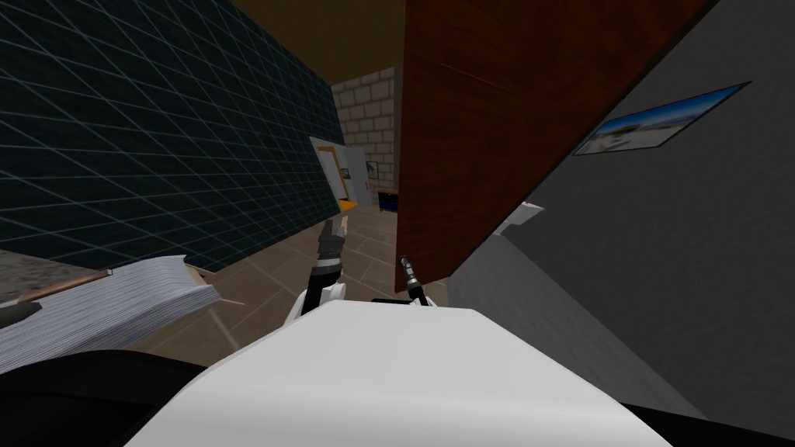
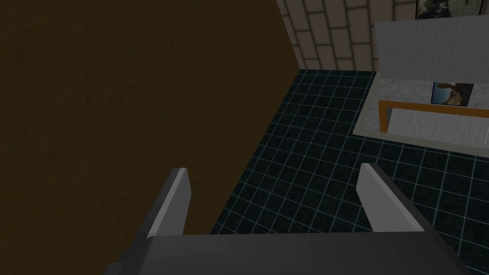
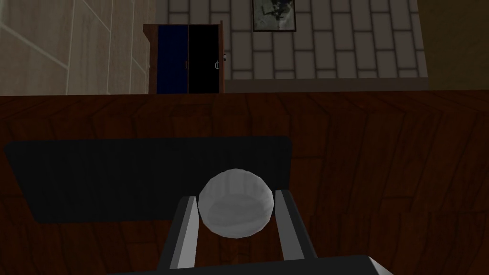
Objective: Push the door open
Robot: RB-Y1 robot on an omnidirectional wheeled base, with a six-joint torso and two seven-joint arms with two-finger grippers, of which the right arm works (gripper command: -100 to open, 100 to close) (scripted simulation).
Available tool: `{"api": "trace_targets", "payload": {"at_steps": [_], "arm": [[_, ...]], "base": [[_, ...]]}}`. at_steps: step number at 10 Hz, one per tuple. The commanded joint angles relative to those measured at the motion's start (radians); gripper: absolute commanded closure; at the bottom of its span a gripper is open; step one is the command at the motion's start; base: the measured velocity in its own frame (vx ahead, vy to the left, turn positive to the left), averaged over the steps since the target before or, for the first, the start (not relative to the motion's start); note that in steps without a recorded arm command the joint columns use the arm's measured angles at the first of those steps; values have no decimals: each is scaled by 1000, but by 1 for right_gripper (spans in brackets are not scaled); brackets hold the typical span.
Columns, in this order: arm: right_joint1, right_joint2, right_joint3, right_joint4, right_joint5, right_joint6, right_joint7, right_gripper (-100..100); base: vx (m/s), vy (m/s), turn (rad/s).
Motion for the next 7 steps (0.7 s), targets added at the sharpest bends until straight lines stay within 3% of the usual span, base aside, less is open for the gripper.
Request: {"api": "trace_targets", "payload": {"at_steps": [1, 3, 4, 7], "arm": [[1, -1, -1, 0, 0, -1, -1, 100], [1, -1, -1, 0, 0, -1, -1, 100], [-2, -23, -24, 6, -9, 1, 2, 100], [-9, -34, -58, 11, -21, 0, 4, 100]], "base": [[-14, -7, -2], [-4, -1, -2], [108, 99, -43], [166, 152, -72]]}}
